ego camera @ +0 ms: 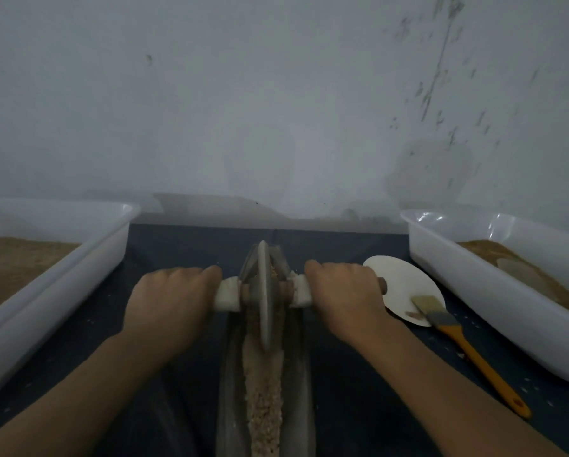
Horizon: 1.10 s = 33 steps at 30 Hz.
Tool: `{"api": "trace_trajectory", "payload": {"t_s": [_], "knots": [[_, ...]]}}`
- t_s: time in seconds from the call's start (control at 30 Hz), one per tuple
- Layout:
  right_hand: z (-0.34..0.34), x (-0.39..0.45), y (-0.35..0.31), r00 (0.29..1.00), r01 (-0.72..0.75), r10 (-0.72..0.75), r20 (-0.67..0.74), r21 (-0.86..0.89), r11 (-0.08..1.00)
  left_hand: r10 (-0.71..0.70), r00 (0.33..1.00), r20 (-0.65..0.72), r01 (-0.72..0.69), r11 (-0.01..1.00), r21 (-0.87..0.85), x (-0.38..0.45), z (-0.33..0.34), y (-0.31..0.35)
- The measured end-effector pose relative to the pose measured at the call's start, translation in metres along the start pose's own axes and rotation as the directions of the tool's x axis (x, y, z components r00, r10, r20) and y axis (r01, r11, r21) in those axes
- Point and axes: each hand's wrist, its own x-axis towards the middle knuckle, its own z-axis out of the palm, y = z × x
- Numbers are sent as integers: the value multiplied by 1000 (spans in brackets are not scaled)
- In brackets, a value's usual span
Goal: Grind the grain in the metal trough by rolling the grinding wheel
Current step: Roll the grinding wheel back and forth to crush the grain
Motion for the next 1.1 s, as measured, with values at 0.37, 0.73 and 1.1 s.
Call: {"api": "trace_trajectory", "payload": {"t_s": [0.37, 0.73, 1.1], "knots": [[-55, -65, -7, 963, 185, -184, -195, -14, 983, 86, 996, 9, -84, 986, -147, -53, -31, 2], [-14, -2, 0, 992, 123, -123, 12, -39, 992, -89, 992, 93, 95, 994, -59, -7, -1, -3], [-35, -68, -3, 988, 139, -134, -72, 56, 989, 77, 987, 139, -62, 992, -108, -39, -44, 5]]}}
